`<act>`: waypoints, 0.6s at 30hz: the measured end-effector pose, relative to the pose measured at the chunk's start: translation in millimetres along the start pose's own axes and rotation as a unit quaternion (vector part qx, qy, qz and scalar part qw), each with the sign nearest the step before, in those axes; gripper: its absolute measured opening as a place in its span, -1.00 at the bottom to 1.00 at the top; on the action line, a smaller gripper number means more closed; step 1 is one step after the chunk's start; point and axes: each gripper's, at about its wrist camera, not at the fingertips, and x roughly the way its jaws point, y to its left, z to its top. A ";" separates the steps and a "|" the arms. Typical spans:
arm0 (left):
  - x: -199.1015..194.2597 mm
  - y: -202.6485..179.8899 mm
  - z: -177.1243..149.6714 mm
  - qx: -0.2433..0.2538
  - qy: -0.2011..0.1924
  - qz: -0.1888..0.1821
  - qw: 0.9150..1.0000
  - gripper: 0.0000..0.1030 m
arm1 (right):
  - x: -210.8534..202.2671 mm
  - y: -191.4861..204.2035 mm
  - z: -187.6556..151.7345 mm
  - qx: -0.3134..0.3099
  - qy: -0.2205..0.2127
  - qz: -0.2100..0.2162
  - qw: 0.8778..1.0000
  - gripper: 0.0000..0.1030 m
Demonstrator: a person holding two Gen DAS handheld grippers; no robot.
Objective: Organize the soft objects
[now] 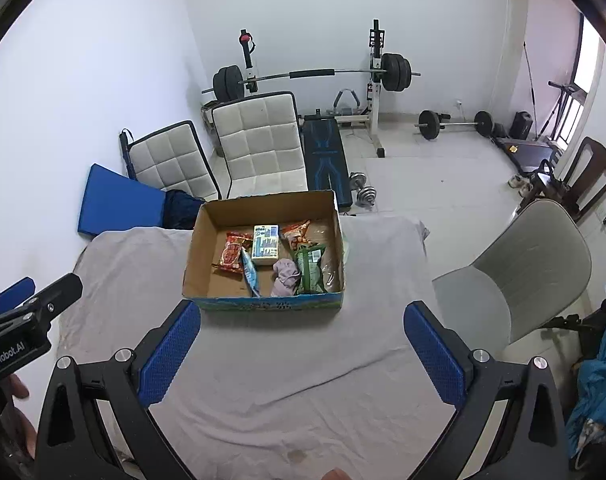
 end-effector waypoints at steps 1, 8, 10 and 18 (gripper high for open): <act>2.2 0.0 0.8 0.000 0.001 0.002 1.000 0.96 | 1.9 0.1 1.5 -0.001 0.000 -0.001 1.000 1.00; 9.8 0.4 4.8 -0.004 -0.001 0.014 1.000 0.96 | 13.0 0.8 9.9 -0.005 -0.004 -0.012 1.000 1.00; 9.1 0.1 3.9 -0.004 0.000 0.013 1.000 0.96 | 13.1 -0.8 11.5 -0.004 -0.004 -0.012 1.000 1.00; 13.7 -5.0 4.1 0.008 0.005 0.019 1.000 0.96 | 19.7 1.1 16.2 -0.013 -0.002 -0.013 1.000 1.00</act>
